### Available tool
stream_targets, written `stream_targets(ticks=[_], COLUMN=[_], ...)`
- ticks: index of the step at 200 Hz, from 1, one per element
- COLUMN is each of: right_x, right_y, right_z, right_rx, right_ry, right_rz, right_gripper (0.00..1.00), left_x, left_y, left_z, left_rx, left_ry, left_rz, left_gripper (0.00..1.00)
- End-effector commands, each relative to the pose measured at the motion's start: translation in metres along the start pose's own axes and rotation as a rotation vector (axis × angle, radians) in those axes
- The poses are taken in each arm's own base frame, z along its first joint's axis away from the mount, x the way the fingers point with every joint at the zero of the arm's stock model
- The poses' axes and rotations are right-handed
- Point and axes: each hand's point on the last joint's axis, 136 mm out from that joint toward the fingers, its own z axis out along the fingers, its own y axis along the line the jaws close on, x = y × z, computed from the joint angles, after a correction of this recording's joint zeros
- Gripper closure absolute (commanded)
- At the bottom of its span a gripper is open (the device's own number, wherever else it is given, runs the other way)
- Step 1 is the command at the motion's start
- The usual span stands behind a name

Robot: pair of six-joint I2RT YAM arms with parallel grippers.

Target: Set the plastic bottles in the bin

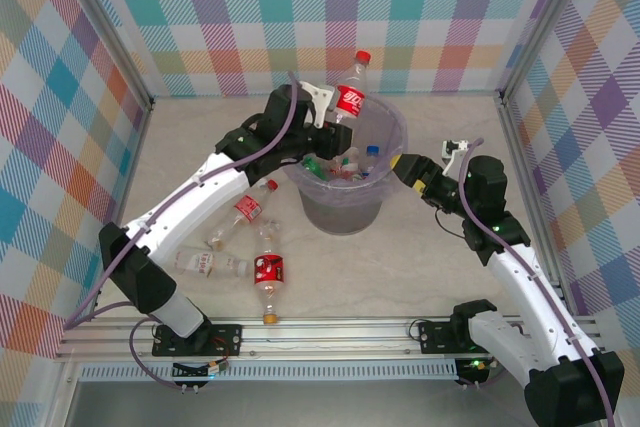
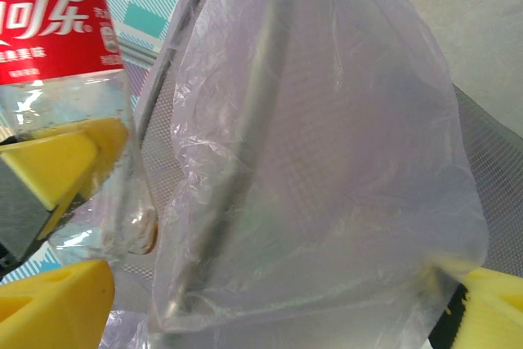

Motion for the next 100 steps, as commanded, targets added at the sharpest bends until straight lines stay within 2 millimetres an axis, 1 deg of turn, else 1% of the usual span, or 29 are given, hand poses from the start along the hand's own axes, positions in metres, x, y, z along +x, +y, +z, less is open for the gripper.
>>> stream_targets(ticks=[1,25,44,57,81,100], right_x=[-0.002,-0.002,-0.002,-0.002,-0.001,-0.002], right_y=[0.011,0.01,0.009,0.007,0.008,0.009], right_z=[0.001,0.003,0.005,0.006,0.007,0.006], right_rx=[-0.039,-0.039,-0.034,-0.031,-0.034,-0.034], right_ry=[0.001,0.007,0.012,0.012,0.017,0.014], right_rz=[-0.027,-0.028,-0.027,-0.026,-0.025,-0.028], right_gripper=[0.06,0.06,0.06,0.06,0.06,0.06], left_x=[0.004,0.011,0.005,0.002,-0.003,-0.006], left_y=[-0.007,-0.003,-0.002,-0.006,-0.008,-0.007], left_z=[0.003,0.008,0.006,0.006,0.007,0.008], left_rx=[0.021,0.006,-0.003,0.009,0.015,0.01], left_ry=[0.028,0.046,0.029,0.025,0.015,0.006], left_rz=[0.034,0.045,0.056,0.059,0.06,0.062], left_gripper=[0.71,0.63,0.46,0.39,0.3,0.25])
